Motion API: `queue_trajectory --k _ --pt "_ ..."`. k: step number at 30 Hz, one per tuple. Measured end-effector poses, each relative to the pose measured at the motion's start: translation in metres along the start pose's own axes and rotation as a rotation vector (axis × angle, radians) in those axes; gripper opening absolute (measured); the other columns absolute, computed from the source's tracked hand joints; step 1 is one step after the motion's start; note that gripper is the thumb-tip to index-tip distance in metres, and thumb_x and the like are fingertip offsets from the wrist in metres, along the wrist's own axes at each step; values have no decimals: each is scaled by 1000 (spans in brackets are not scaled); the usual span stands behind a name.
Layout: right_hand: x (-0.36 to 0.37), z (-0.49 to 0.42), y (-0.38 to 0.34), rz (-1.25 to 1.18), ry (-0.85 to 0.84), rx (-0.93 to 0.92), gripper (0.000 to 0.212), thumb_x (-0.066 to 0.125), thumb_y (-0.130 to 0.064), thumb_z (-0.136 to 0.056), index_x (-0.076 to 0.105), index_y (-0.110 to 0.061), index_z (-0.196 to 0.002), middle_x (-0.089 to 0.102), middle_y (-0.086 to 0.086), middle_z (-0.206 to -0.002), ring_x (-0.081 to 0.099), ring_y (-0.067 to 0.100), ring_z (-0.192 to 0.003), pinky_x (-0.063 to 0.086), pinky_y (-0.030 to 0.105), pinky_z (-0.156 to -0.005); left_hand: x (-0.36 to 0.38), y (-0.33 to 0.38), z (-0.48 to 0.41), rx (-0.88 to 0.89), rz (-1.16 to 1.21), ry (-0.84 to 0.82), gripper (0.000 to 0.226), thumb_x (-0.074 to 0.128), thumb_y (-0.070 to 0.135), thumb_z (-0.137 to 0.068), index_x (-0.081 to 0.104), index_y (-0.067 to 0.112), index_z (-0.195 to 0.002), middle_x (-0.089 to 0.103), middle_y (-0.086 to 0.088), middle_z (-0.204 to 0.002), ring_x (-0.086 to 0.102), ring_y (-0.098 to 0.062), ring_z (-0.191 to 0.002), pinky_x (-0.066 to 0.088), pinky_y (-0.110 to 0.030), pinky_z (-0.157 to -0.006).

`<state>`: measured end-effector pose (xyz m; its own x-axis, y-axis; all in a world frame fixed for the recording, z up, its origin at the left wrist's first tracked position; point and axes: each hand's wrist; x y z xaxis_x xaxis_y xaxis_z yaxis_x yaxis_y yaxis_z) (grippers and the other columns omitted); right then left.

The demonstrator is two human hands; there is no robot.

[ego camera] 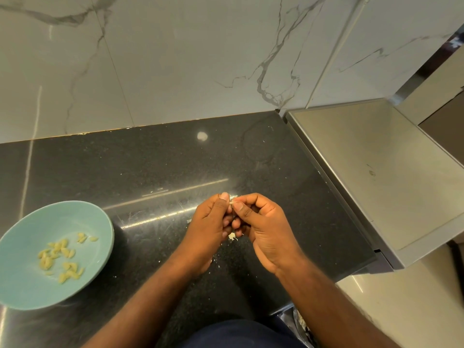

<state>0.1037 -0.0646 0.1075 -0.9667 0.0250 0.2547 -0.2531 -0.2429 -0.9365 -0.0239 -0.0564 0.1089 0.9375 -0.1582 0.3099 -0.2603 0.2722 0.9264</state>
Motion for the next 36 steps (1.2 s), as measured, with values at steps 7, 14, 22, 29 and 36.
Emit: queue_trajectory --k 7,14,22,29,36 --pt "1 -2 -6 -85 28 21 8 57 -8 -97 62 -7 -91 66 8 -80 58 15 -62 47 25 -54 -9 -8 -6 -84 47 78 35 41 30 -105 49 14 -74 42 3 -56 33 -9 -46 29 -18 -42" --pt "-10 -3 -11 89 10 103 12 63 -14 -95 66 -2 -93 65 8 -75 56 15 -62 45 26 -54 -11 -12 -9 194 -243 8 27 62 26 -90 69 20 -116 70 5 -88 63 -8 -72 50 -24 -55" --pt "-22 0 -19 48 -21 145 12 66 -16 -89 64 -6 -93 64 5 -73 55 13 -61 45 25 -55 -3 -11 -18 238 -154 37 22 74 23 -77 73 2 -85 73 -10 -73 67 -13 -64 52 -21 -59" --pt "-7 -2 -10 -81 90 140 15 56 -11 -97 64 -9 -84 60 6 -71 55 12 -60 45 24 -53 -2 -19 -16 251 -178 121 11 66 16 -92 68 6 -89 72 -8 -75 69 -18 -66 57 -29 -62" --pt "1 -17 -14 -243 109 168 18 45 6 -95 58 -1 -104 68 20 -94 71 25 -79 60 31 -73 -32 -29 -10 150 -142 256 27 50 20 -102 70 8 -90 72 -10 -79 69 -21 -70 57 -30 -62"
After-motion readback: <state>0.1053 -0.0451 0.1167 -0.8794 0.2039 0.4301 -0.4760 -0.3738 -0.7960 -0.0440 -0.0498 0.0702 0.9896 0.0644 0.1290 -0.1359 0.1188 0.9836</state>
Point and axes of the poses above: each hand's wrist, its own z-axis away from the middle knuckle, its own x-axis out of the palm, y = z × x
